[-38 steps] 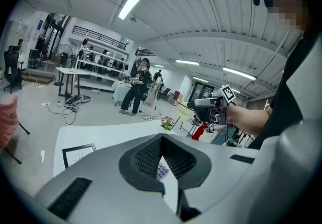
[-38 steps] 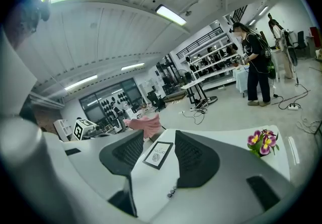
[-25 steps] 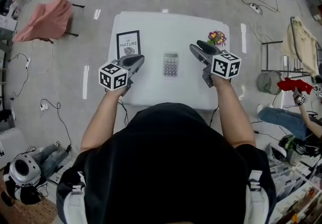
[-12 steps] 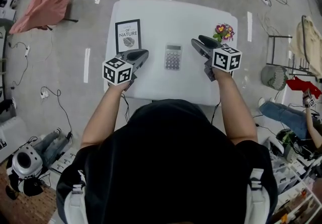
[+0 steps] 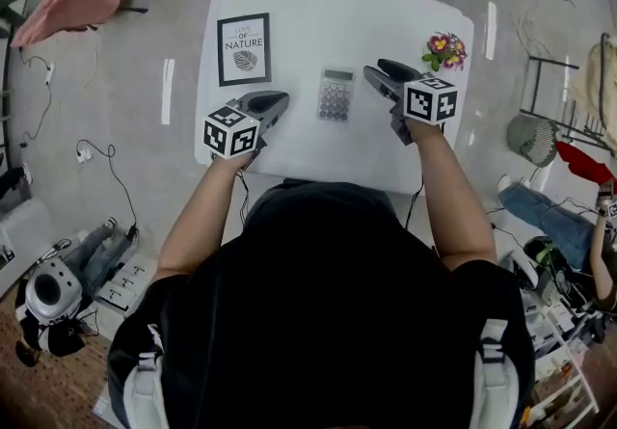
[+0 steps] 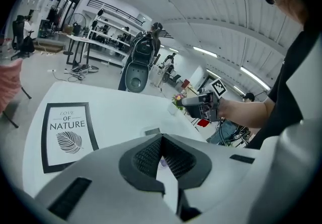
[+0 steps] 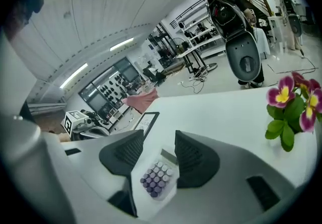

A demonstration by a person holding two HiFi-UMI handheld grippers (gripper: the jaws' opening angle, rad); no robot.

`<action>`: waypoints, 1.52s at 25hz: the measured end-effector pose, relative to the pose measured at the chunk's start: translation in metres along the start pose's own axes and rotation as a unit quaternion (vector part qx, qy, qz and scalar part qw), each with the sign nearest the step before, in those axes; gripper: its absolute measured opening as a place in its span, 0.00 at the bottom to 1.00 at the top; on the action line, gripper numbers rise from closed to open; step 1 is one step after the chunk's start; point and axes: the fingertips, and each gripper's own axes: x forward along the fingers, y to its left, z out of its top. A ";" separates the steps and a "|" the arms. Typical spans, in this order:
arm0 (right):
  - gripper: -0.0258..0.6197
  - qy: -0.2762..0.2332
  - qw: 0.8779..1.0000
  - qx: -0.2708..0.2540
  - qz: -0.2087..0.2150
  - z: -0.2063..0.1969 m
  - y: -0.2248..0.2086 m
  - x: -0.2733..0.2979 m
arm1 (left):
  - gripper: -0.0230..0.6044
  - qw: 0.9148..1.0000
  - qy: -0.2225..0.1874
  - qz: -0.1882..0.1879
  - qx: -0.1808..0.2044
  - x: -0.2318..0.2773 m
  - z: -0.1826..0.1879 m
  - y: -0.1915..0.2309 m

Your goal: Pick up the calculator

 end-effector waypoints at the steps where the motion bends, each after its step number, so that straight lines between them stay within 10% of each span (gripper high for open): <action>1: 0.36 0.006 1.000 0.002 0.002 -0.003 -0.003 0.005 | 0.06 1.000 0.002 0.001 -0.004 0.003 -0.003 0.002; 38: 0.36 0.175 0.979 -0.015 0.106 -0.075 -0.041 0.111 | 0.06 0.988 0.121 -0.041 -0.087 0.101 -0.130 -0.010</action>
